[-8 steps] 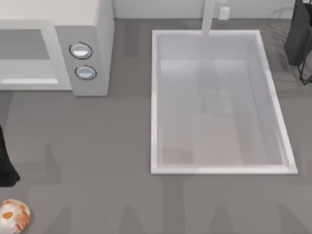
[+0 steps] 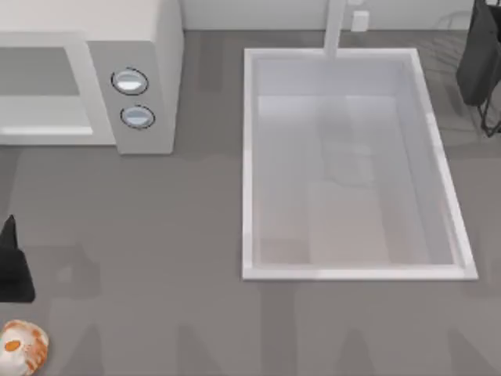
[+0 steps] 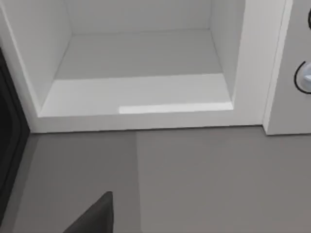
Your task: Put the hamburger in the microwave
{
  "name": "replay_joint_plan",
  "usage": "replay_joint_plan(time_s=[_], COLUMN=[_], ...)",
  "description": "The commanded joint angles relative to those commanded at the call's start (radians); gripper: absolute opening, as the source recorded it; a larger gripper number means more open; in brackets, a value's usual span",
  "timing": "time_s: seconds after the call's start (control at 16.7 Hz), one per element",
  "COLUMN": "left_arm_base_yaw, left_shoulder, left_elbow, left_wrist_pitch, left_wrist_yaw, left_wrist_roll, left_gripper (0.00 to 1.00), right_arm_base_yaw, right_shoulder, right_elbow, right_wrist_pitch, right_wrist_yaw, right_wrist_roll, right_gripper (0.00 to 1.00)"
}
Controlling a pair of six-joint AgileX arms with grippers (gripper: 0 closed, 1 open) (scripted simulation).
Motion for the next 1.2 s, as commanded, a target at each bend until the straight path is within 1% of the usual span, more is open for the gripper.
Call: replay_joint_plan(time_s=[0.42, 0.66, 0.9, 1.2], left_arm_base_yaw=[-0.03, -0.044, -0.052, -0.054], left_shoulder=[0.62, 0.89, 1.055, 1.08], left_elbow=[0.297, 0.45, 0.554, 0.574], left_wrist_pitch=[-0.441, -0.652, -0.772, -0.792], left_wrist_yaw=[0.005, 0.006, 0.003, 0.002], left_wrist_roll=[0.098, 0.148, 0.179, 0.184], left_gripper=[1.0, 1.0, 1.0, 1.0], right_arm_base_yaw=[0.0, 0.0, 0.0, 0.0], right_shoulder=[0.0, 0.0, 0.0, 0.0], right_elbow=[0.0, 0.0, 0.0, 0.0], right_wrist_pitch=[0.0, 0.0, 0.0, 0.0], right_wrist_yaw=[0.0, 0.0, 0.0, 0.0], right_wrist_roll=[0.0, 0.0, 0.0, 0.0], right_gripper=[1.0, 1.0, 1.0, 1.0])
